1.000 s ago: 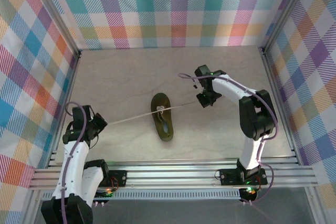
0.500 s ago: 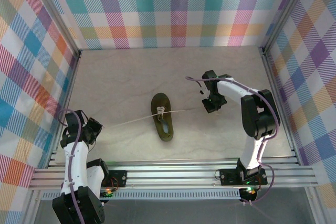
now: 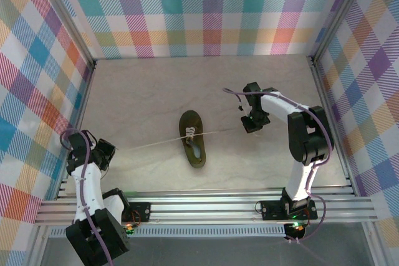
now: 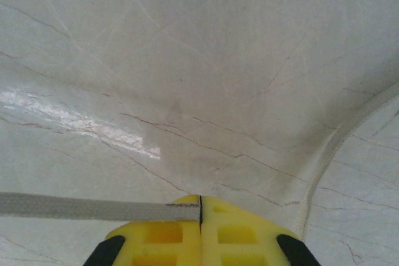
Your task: Tie the shoes
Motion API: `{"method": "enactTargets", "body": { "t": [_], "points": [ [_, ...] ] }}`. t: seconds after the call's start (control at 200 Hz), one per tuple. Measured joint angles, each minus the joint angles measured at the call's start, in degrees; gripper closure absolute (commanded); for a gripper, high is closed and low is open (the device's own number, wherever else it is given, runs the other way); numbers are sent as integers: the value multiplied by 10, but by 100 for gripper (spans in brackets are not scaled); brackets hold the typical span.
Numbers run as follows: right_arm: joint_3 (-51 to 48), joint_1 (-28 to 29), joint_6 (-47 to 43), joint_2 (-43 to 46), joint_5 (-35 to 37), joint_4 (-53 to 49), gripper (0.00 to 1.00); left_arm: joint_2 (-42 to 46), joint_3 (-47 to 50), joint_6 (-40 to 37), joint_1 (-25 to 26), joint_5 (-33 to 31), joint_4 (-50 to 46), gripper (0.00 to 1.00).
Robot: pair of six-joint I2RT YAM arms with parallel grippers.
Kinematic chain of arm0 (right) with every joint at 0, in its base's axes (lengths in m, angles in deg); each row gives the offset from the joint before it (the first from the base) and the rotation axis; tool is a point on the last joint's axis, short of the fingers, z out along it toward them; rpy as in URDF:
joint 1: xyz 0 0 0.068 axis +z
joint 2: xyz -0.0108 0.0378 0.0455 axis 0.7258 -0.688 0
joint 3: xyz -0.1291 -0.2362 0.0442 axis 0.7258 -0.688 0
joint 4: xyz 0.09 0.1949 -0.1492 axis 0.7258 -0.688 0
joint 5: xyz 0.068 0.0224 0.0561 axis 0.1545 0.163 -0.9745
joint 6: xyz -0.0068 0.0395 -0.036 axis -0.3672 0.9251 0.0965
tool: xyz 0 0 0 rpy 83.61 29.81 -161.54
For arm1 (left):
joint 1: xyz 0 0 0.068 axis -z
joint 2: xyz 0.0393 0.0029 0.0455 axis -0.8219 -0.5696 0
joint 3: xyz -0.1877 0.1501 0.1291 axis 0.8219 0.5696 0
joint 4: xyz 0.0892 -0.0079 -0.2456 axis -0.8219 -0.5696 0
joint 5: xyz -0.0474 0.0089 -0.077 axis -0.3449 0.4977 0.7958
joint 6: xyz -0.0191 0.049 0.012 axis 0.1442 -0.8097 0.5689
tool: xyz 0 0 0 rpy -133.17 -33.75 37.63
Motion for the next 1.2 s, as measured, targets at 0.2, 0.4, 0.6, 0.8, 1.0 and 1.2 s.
{"method": "enactTargets", "body": {
  "t": [0.2, 0.4, 0.6, 0.8, 1.0, 1.2],
  "points": [
    [-3, 5, -7, 10, -26, 10, 92, -20, 19, -5, -2, 18, 18, 94],
    [-3, 40, -10, 40, -47, 20, 62, -31, 18, -29, 11, 15, 14, 48],
    [-3, 59, -11, 60, -58, 19, 56, -51, -68, -80, 64, 14, -2, 44],
    [-7, 58, 1, 109, -78, 29, 55, -169, -182, -188, 240, 9, 0, 39],
    [-31, 68, 30, 126, -104, 45, 54, -237, -234, -251, 277, -58, -35, 34],
    [-47, 76, 41, 126, -118, 49, 54, -233, -286, -256, 168, -125, -88, 31]
  ]
}}
